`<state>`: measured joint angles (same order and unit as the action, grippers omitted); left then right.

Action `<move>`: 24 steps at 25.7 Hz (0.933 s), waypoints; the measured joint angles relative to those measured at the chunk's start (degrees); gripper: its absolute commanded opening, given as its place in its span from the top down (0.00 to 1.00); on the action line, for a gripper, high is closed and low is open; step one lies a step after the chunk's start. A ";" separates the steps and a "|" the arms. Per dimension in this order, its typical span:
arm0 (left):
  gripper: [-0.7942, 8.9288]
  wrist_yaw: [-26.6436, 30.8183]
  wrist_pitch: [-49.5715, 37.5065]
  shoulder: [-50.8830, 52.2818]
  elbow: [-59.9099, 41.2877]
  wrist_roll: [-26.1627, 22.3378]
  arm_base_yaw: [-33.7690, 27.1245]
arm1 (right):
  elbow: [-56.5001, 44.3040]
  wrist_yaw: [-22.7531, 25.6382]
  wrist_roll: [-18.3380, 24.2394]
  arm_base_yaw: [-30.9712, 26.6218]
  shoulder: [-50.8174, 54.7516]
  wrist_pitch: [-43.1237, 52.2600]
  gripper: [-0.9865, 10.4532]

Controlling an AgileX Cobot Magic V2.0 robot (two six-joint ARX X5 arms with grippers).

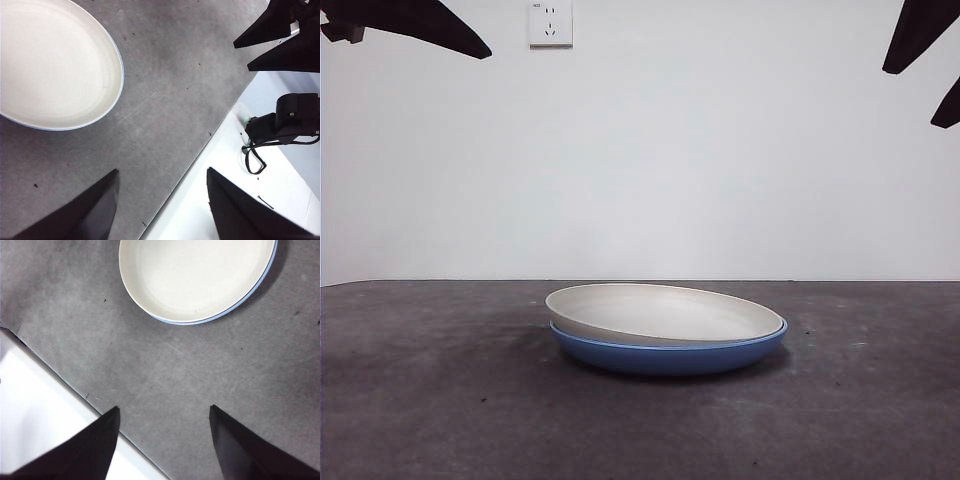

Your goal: Pick up the white plate, put it on the blue plate, put it on desk

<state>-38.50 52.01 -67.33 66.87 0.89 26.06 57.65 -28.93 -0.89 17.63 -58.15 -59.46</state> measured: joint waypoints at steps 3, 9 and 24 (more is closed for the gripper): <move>0.63 0.00 0.00 0.00 0.00 0.00 0.00 | 0.00 0.00 0.48 0.00 0.00 0.20 0.66; 0.63 -0.02 0.00 0.00 0.00 0.00 0.00 | 0.00 0.00 0.68 0.00 0.00 0.33 0.66; 0.90 -0.02 -0.02 0.00 0.00 -0.15 0.00 | 0.00 0.00 2.25 0.00 0.00 2.58 0.91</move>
<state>-38.52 51.99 -67.33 66.87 0.73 26.06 57.65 -28.93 1.37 17.63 -58.15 -56.88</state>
